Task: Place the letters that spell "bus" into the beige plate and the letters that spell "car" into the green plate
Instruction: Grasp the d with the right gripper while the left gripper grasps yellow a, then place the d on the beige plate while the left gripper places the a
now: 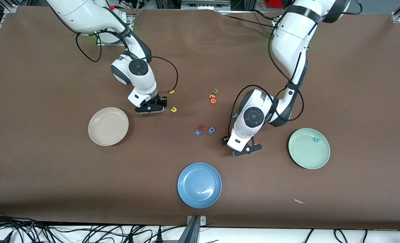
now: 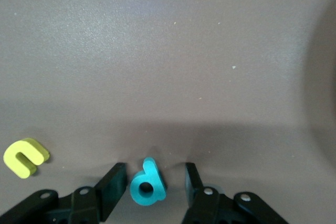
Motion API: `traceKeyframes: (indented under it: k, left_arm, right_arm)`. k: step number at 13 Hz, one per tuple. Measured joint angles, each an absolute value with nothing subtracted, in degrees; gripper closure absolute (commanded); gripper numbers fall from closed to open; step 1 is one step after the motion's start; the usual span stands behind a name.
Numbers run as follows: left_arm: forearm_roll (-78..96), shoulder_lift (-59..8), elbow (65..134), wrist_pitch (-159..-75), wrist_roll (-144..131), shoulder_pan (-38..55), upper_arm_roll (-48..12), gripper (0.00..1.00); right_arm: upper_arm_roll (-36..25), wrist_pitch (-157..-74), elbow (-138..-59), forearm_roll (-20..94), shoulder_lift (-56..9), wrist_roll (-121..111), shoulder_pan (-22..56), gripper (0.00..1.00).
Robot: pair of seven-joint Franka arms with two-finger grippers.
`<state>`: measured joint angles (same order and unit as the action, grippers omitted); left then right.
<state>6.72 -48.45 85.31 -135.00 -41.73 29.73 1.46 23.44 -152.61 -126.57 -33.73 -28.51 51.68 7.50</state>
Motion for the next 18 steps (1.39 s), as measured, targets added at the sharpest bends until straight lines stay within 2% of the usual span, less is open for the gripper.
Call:
traceKeyframes:
  k: [6,11,14,18]
  left_arm:
    - [6.7,-48.4,84.7,-134.4,-43.5,31.1,1.9,0.65]
    - [5.7,-48.5,84.6,-134.1,-43.7,31.4,2.3,0.81]
    - [5.1,-48.5,84.2,-132.4,-43.3,31.4,3.4,0.83]
    - [4.5,-48.1,79.5,-121.2,-28.6,30.0,9.3,0.83]
  right_arm:
    - [23.5,-152.4,-126.7,-33.8,-27.8,51.7,7.5,1.0]
    - [23.5,-152.5,-126.7,-33.9,-27.8,51.6,7.5,1.0]
    - [23.2,-150.7,-126.5,-34.3,-26.5,50.3,7.3,1.0]
    - [23.1,-144.8,-126.4,-34.3,-21.1,40.4,3.6,1.0]
